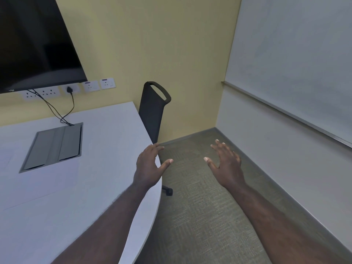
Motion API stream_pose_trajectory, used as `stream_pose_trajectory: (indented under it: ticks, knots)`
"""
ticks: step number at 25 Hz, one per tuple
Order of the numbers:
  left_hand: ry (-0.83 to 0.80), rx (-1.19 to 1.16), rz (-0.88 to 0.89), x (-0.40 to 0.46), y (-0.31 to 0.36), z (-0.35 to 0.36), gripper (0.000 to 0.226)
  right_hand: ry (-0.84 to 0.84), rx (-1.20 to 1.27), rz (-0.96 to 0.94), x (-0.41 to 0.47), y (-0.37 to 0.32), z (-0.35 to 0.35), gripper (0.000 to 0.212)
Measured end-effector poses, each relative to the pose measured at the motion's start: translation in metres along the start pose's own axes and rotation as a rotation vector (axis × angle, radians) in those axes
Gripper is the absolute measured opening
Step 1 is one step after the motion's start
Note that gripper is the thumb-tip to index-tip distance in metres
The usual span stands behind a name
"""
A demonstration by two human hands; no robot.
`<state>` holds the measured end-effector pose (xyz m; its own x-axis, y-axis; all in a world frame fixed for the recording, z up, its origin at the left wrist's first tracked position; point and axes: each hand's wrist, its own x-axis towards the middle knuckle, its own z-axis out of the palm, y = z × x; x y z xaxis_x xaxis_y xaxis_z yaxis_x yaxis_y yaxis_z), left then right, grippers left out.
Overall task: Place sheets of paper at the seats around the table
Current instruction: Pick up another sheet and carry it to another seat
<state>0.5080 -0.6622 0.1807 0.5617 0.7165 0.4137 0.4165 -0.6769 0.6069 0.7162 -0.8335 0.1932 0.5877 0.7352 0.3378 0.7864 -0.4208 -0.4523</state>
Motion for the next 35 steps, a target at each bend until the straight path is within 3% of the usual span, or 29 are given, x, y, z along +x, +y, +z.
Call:
stream_pose_trajectory:
  ticks: [16,35]
  knots:
    - [0.203,0.116,-0.283,0.140,-0.046,0.056,0.052,-0.167,0.102,-0.259,0.242,0.040,0.083,0.051]
    - [0.431,0.121,-0.526,0.214,-0.172,0.014,0.052,-0.347,0.217,-0.591,0.373,-0.094,0.233,0.051]
